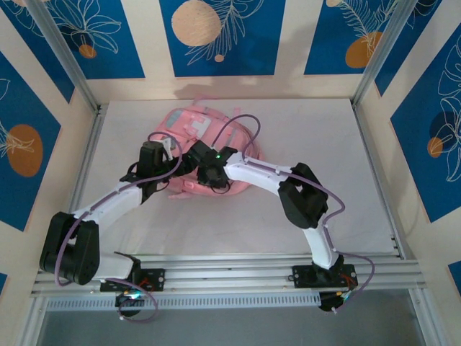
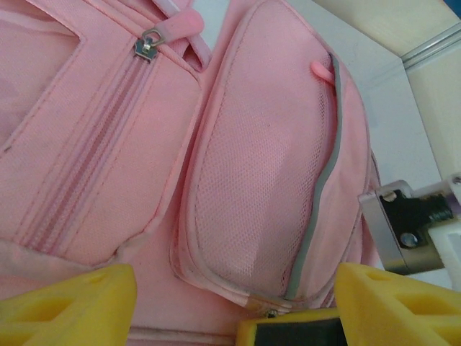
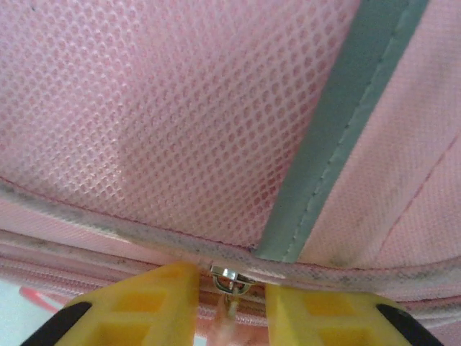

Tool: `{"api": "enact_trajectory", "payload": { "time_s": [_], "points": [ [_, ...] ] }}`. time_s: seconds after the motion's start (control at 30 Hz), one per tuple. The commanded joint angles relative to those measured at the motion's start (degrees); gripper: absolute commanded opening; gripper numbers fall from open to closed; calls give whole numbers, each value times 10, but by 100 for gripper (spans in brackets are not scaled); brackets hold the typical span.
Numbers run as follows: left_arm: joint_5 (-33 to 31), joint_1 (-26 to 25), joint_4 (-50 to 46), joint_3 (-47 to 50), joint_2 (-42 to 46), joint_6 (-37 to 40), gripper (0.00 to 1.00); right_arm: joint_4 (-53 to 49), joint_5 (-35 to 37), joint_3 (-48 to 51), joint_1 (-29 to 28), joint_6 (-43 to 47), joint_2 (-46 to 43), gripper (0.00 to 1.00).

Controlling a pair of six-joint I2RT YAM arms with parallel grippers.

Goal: Pack the student bag
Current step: Zip the student bag at the center of the table.

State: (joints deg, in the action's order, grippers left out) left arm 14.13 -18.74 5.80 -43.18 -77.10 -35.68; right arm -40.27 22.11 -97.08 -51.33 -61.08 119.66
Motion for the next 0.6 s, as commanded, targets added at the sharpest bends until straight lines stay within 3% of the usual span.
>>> {"api": "enact_trajectory", "payload": {
  "time_s": [0.0,0.2,0.47,0.5,0.57],
  "points": [
    [19,3,24,7,-7,-5,72,-6,34,-20,4,0,21,24],
    [34,3,40,9,-23,-28,72,11,16,-5,10,17,6,0],
    [48,-8,73,-9,-117,-80,71,126,-129,73,18,120,-80,0],
    [52,-11,76,-16,-135,-80,68,121,-142,76,18,128,-89,0],
    [42,-14,74,-27,-162,-75,54,114,-175,83,22,147,-102,0]
  ]
}}
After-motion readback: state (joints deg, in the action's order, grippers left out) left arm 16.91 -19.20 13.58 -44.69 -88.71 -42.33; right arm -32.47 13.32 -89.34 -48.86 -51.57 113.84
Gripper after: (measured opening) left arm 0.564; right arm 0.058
